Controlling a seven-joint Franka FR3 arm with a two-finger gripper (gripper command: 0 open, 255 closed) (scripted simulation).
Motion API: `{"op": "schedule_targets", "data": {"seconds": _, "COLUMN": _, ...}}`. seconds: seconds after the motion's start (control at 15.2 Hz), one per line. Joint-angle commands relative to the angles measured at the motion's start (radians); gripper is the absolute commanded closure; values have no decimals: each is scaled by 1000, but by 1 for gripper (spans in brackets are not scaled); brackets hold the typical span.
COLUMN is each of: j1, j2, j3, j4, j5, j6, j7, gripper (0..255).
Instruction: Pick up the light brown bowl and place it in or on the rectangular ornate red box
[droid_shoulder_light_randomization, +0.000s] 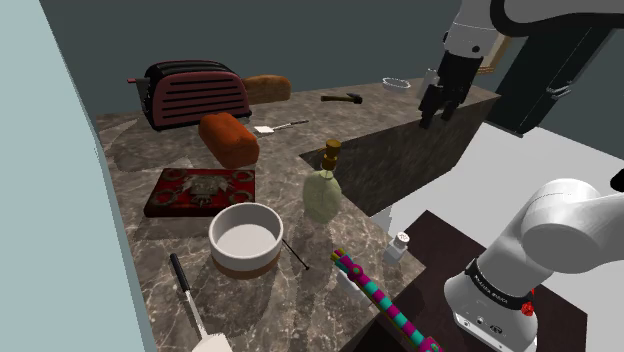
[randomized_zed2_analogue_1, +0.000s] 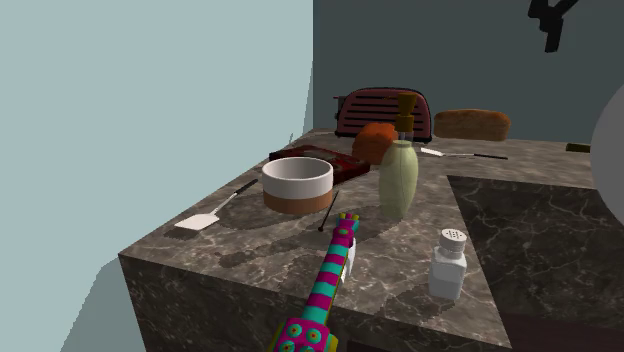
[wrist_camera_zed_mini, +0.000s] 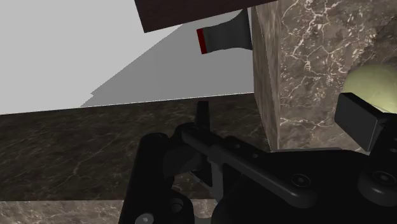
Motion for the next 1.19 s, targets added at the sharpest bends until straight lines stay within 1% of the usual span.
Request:
{"op": "schedule_targets", "data": {"seconds": 0.0, "j1": 0, "j2": 0, "j3": 0, "j4": 0, "j5": 0, "j6": 0, "j7": 0, "gripper": 0}}
{"op": "schedule_targets", "data": {"seconds": 0.26, "j1": 33, "j2": 40, "j3": 64, "j4": -50, "j5": 54, "j6": 89, "j7": 84, "gripper": 0}}
{"op": "schedule_targets", "data": {"seconds": 0.59, "j1": 75, "j2": 123, "j3": 146, "j4": -84, "j5": 116, "j6": 210, "j7": 185, "gripper": 0}}
{"op": "schedule_targets", "data": {"seconds": 0.86, "j1": 105, "j2": 215, "j3": 212, "j4": -87, "j5": 155, "j6": 311, "j7": 264, "gripper": 0}}
{"op": "schedule_targets", "data": {"seconds": 1.12, "j1": 128, "j2": 326, "j3": 278, "j4": -68, "j5": 181, "j6": 410, "j7": 344, "gripper": 0}}
